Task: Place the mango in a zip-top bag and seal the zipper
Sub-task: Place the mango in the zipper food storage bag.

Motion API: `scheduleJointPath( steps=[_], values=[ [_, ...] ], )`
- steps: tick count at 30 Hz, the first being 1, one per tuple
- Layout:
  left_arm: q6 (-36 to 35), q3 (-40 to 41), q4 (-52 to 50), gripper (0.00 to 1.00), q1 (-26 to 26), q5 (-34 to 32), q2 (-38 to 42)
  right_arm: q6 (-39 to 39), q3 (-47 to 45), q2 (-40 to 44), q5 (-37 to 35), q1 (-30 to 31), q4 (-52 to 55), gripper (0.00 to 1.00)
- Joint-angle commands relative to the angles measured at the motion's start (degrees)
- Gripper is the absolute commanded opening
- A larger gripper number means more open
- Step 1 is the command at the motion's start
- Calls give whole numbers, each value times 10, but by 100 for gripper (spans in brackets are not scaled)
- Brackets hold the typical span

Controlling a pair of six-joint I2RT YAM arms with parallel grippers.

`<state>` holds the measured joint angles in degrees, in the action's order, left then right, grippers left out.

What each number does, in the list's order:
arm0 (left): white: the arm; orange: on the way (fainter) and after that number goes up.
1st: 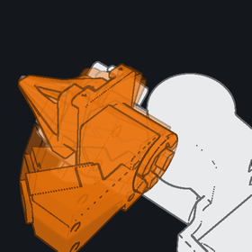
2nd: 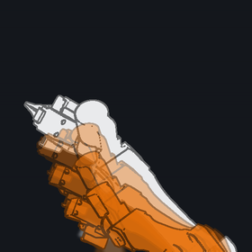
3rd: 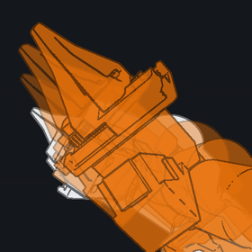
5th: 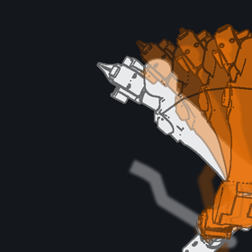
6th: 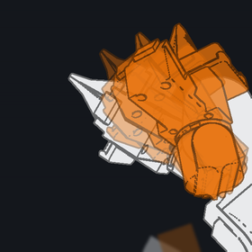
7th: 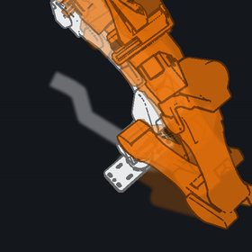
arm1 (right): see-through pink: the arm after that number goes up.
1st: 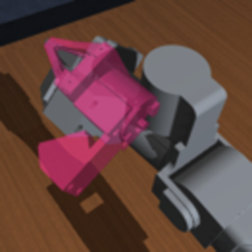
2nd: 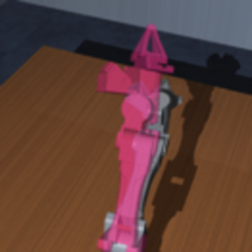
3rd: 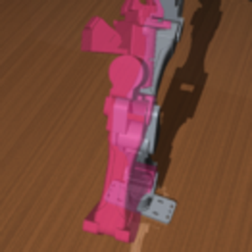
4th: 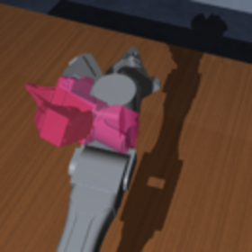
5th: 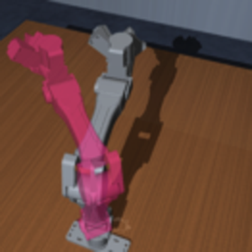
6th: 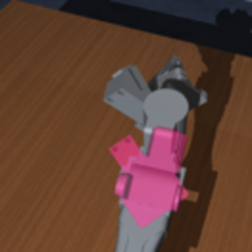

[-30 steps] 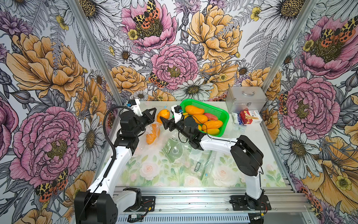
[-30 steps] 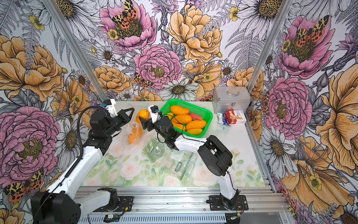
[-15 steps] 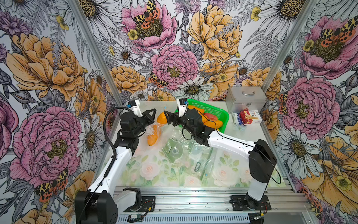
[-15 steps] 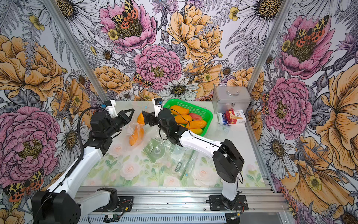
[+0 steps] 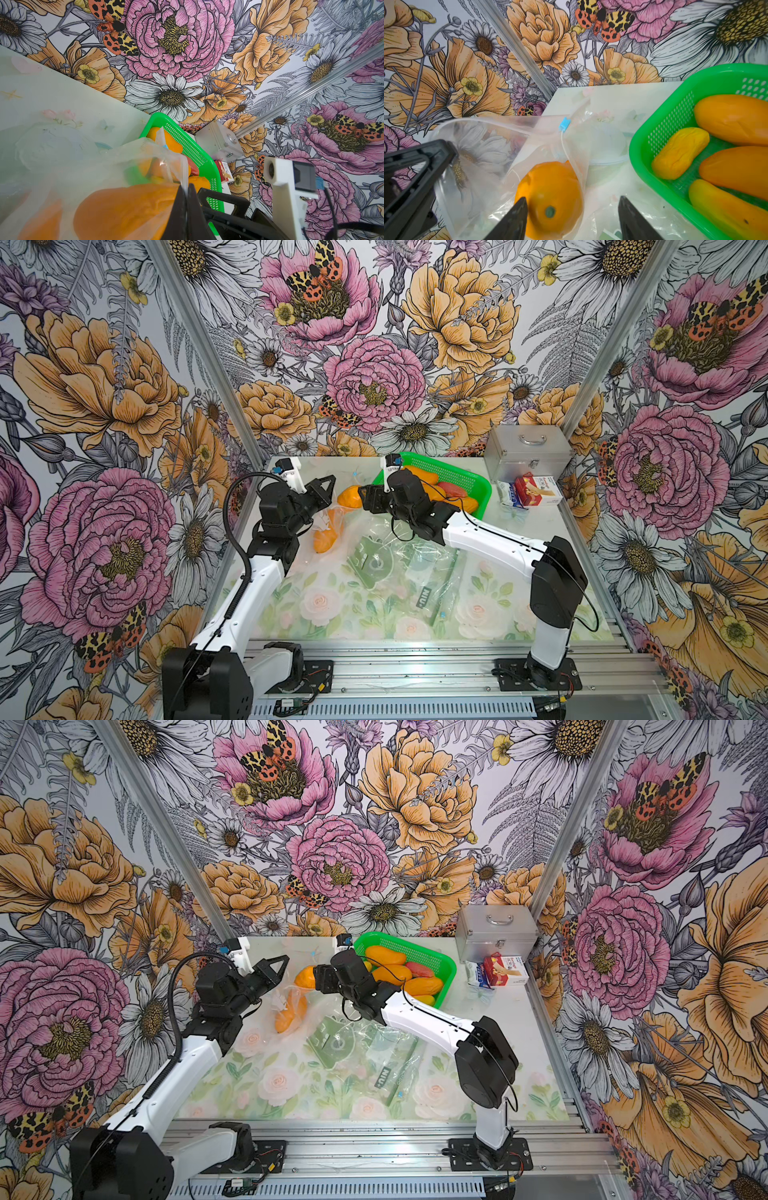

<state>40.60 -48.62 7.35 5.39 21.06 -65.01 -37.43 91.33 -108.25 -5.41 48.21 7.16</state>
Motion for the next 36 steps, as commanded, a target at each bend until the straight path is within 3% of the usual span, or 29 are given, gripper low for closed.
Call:
scheduleJointPath(
  steps=[1, 4, 11, 16, 19, 23, 24, 27, 29, 32, 36],
  values=[
    [8, 7, 30, 0, -7, -4, -1, -23, 35, -36, 52, 0, 33, 66],
    [9, 7, 34, 0, -5, -2, -1, -26, 60, -59, 71, 0, 42, 59],
    [10, 10, 35, 0, -8, -2, 1, -15, 99, -83, 100, -9, 71, 54],
    [6, 20, 37, 0, -8, -8, 1, 11, 95, -49, 83, -19, 89, 26],
    [0, 27, 40, 0, -9, -15, -4, 26, 88, -22, 71, -25, 105, 2],
    [-12, 40, 42, 0, -10, -22, -14, 48, 92, 3, 80, -54, 139, 0],
    [-13, 43, 42, 0, -11, -22, -16, 54, 95, 7, 85, -58, 149, 0],
    [-16, 51, 43, 0, -12, -17, -19, 75, 99, 19, 98, -73, 178, 44],
    [-17, 54, 45, 0, -12, -14, -18, 88, 99, 28, 103, -82, 196, 61],
    [-16, 57, 47, 0, -11, -9, -16, 112, 96, 38, 102, -96, 218, 73],
    [-15, 56, 49, 0, -12, 0, -10, 164, 110, 38, 93, -121, 263, 79]
  ],
)
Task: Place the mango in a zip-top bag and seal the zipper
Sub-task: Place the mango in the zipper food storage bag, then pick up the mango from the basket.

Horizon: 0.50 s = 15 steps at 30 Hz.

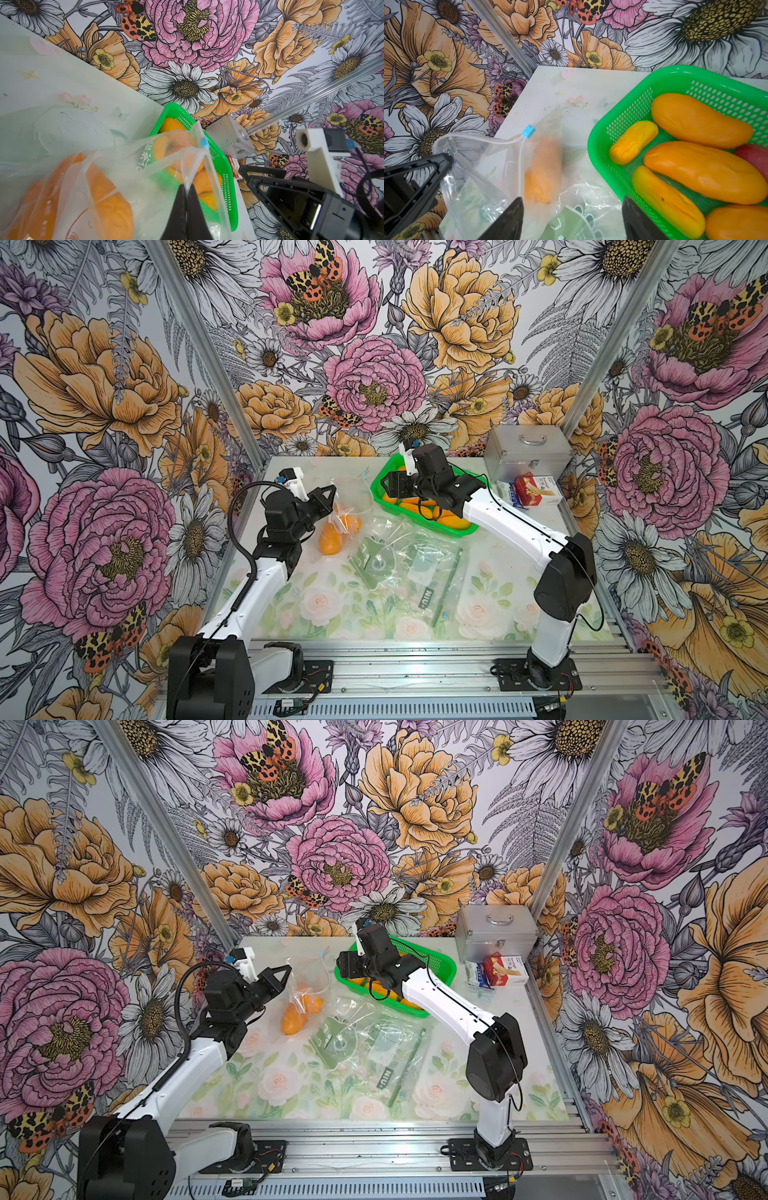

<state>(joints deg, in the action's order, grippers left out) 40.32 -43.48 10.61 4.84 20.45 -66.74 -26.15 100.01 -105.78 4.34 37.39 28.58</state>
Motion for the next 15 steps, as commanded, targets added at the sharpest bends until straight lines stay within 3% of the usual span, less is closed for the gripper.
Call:
scheduleJointPath(
  steps=[1, 5, 9, 15],
  values=[
    [-11, 3, 16, 0, -6, 9, 9, 71, 35, 6, -7, -22, 71, 80],
    [-10, -1, 17, 0, -6, 19, 25, 146, 68, -35, -27, -64, 135, 86],
    [-6, -8, 17, 0, -6, 30, 35, 202, 75, -74, -41, -105, 148, 99],
    [-3, -16, 17, 0, -2, 47, 37, 266, 107, -145, -41, -147, 161, 99]
  ],
)
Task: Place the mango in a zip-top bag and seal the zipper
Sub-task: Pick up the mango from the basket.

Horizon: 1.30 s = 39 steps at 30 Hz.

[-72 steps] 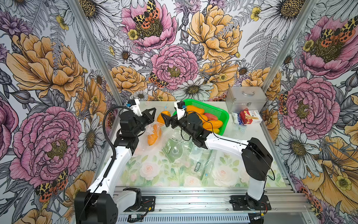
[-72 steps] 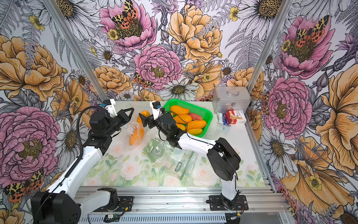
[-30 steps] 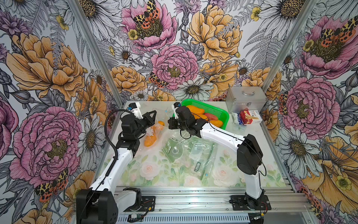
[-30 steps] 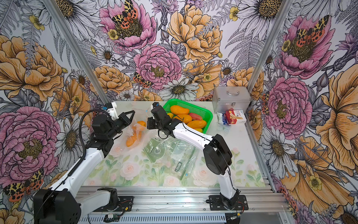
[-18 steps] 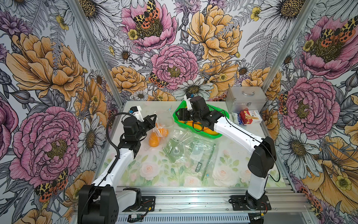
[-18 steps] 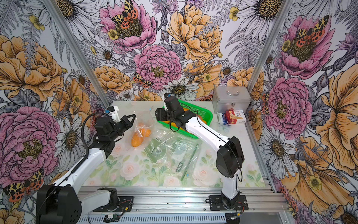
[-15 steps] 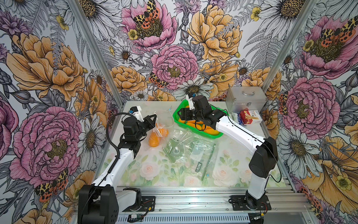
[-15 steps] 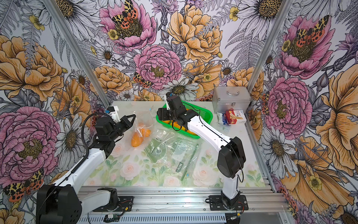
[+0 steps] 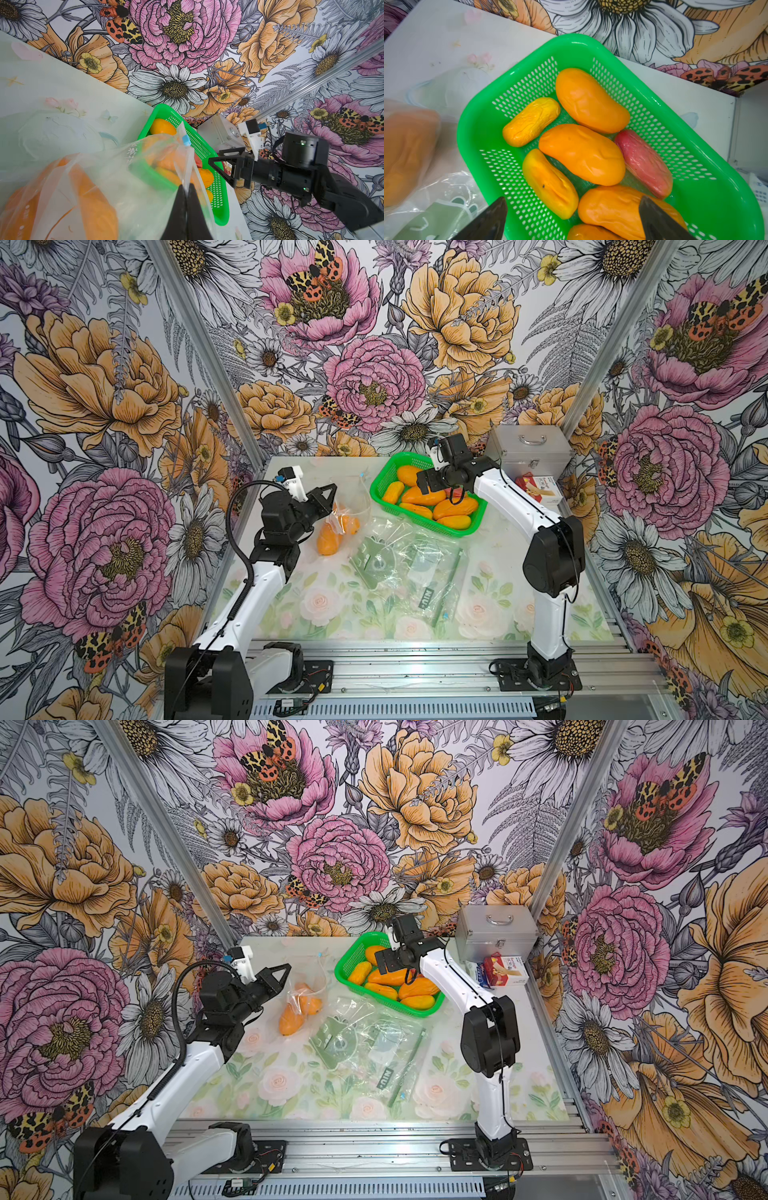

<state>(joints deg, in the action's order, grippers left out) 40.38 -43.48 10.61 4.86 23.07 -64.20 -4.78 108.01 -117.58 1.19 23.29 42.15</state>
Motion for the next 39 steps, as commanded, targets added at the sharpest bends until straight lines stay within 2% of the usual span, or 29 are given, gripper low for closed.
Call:
scheduleJointPath(
  steps=[1, 16, 22, 28, 36, 39],
  values=[
    [-5, -16, 17, 0, 0, 22, 10, 61, 36, -38, -9, -9, 30, 99],
    [-6, -19, 16, 0, 6, 21, -6, 161, 164, -182, -13, -23, 88, 99],
    [-7, -21, 16, 0, 11, 18, -14, 183, 176, -205, 15, -27, 99, 99],
    [-8, -23, 16, 0, 15, 14, -19, 189, 187, -230, 15, -30, 101, 96],
    [-9, -24, 16, 0, 16, 13, -22, 197, 220, -263, 12, -33, 101, 99],
    [-9, -26, 16, 0, 16, 13, -23, 198, 232, -266, 19, -33, 101, 95]
  ],
)
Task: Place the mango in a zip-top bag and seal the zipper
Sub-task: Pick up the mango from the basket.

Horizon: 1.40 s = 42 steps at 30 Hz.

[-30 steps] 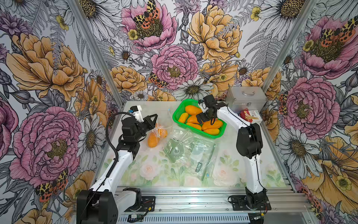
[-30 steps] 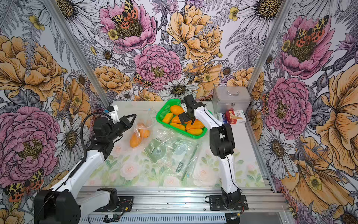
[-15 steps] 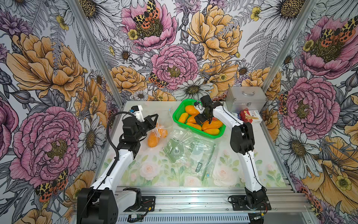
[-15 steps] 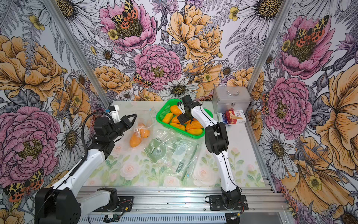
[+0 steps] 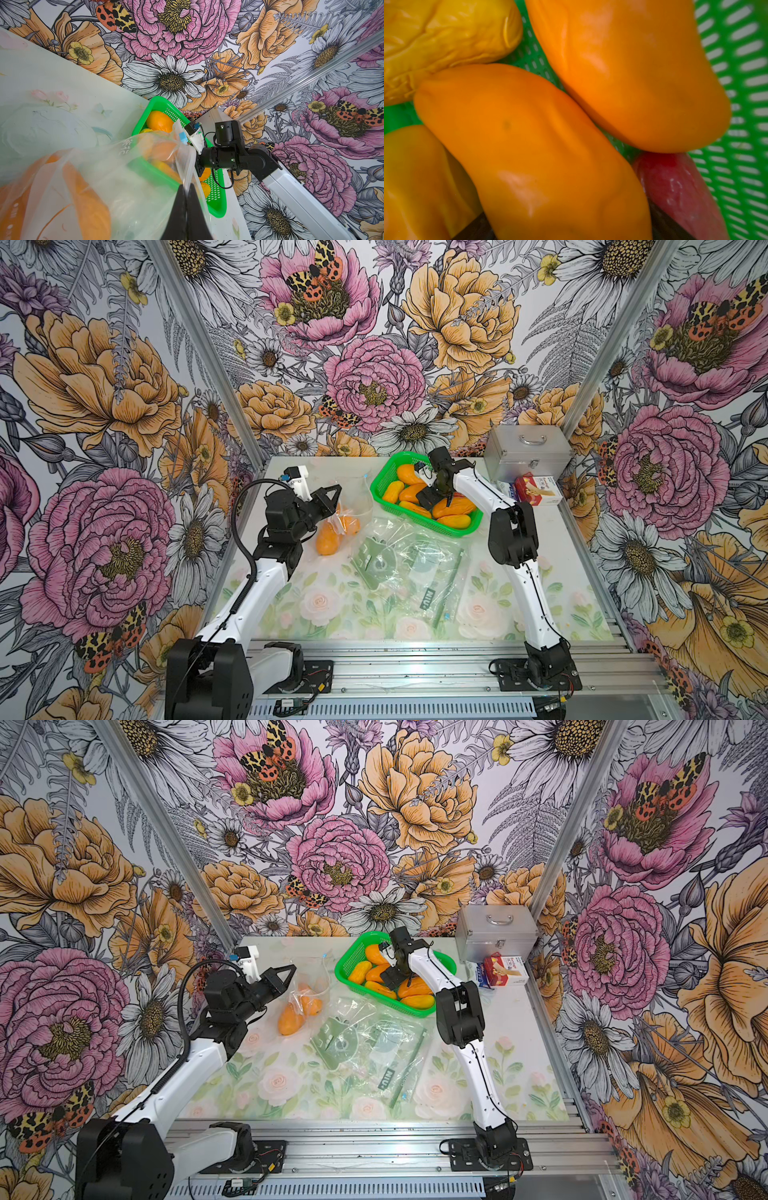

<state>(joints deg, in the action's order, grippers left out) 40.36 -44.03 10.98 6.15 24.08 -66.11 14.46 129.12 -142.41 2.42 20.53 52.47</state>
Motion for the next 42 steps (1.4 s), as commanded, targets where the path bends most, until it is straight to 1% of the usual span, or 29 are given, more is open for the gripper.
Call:
scheduleJointPath(
  steps=[1, 6, 8, 10, 11, 13, 15, 18, 20, 25, 31, 37, 40, 42],
  values=[
    [-9, -19, 11, 0, 3, 3, -4, 7, 22, -15, 10, -5, -2, 92],
    [-9, -20, 11, 0, 3, 3, -2, 4, 10, 20, 34, -5, -3, 70],
    [-10, -19, 11, 0, 3, 3, -2, 3, 2, 38, 40, -5, -3, 56],
    [-11, -18, 11, 0, 3, 3, -2, 0, -9, 60, 41, -4, -3, 38],
    [-12, -17, 11, 0, 3, 3, -1, -3, -13, 69, 43, -4, -4, 32],
    [-13, -16, 10, 0, 3, 4, 0, -5, -25, 91, 43, -2, -4, 23],
    [-14, -16, 10, 0, 3, 4, 2, -10, -38, 111, 39, 2, -4, 18],
    [-15, -14, 9, 0, 3, 4, 4, -15, -58, 138, 24, 7, -5, 13],
    [-16, -14, 9, 0, 3, 4, 5, -18, -73, 154, 7, 13, -5, 8],
    [-20, -11, 7, 0, 3, 1, 10, -36, -109, 190, -27, 23, -7, 0],
    [-32, -11, 4, 0, 5, -3, -1, -89, -155, 248, -49, 41, -10, 0],
    [-48, -20, -1, 0, 14, 11, -11, -152, -235, 355, -114, 96, -8, 0],
    [-58, -29, -13, 0, 22, 22, -16, -191, -274, 416, -104, 117, -7, 0],
    [-69, -35, -25, 0, 32, 21, -17, -215, -297, 454, -81, 129, -3, 0]
  ],
)
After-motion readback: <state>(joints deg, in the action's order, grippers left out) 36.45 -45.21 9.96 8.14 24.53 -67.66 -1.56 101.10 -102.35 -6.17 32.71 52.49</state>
